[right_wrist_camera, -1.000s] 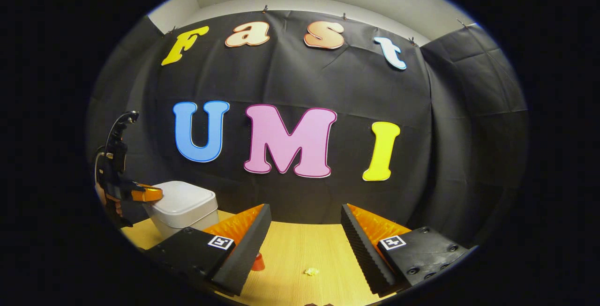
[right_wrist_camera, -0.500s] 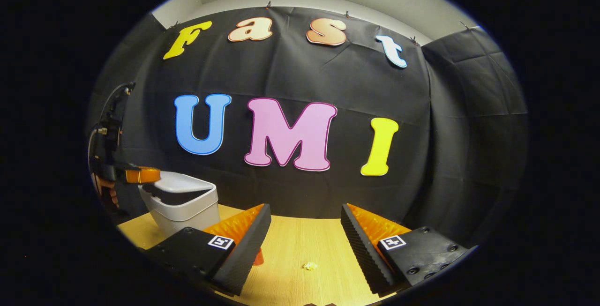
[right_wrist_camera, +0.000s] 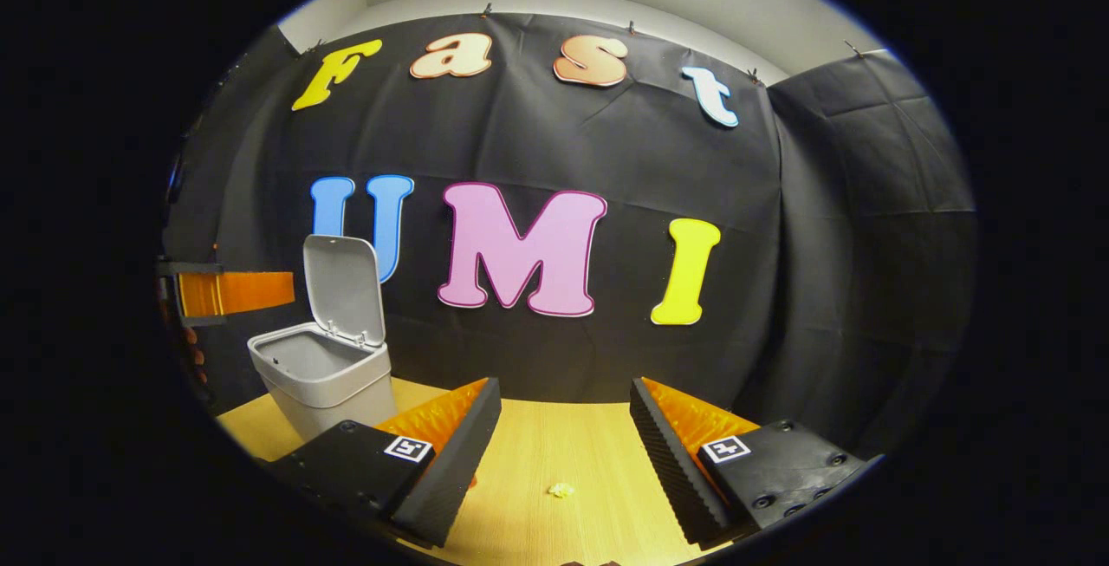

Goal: Press the lid of the desktop garbage bin to open it, pick up the crumpled paper on the desktop and throw it into the bin, then pick up the pop can on the desktop and drop it into the bin, and finally close the garbage bin lid.

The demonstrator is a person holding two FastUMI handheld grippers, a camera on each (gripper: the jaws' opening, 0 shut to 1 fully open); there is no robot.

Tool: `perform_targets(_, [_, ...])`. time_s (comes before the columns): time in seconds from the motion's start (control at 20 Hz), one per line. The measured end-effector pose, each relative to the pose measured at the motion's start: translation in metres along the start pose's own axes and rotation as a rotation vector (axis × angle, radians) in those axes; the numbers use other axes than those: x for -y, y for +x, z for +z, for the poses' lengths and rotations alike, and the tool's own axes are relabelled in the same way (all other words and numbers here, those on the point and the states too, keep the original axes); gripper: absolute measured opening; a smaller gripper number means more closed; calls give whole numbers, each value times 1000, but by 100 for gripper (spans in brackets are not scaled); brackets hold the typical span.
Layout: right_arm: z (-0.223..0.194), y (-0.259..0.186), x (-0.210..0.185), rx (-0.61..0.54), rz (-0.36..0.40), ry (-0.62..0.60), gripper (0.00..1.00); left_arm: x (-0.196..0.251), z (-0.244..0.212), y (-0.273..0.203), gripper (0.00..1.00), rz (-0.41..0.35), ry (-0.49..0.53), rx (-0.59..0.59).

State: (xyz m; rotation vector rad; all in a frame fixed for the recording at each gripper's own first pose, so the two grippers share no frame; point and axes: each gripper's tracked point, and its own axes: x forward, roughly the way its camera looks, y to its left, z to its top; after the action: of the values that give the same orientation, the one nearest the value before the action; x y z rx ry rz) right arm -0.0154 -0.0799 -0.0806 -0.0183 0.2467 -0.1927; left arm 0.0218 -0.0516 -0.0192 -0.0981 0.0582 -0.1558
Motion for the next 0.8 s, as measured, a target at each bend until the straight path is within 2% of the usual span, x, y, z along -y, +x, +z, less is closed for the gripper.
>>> perform_targets(0.15, [-30,17,7,-102,0,35,96,17,-26,-7,96,-32,-15,-47])
perform_targets(0.25, [-70,37,-4,-230,73,7,96,17,-43,-12,96,-23,-27,-82])
perform_targets(0.35, [-109,56,-7,-328,108,-44,100,19,-64,-15,96,-23,-26,-126])
perform_targets(0.4, [-136,76,-6,-417,120,-44,96,16,-84,-20,96,-5,0,-180])
perform_targets(0.5, [-169,92,-11,-522,164,-10,97,11,-100,-27,96,20,35,-222])
perform_targets(0.8, [-274,131,-2,-763,198,-115,98,13,-142,-34,96,40,57,-335])
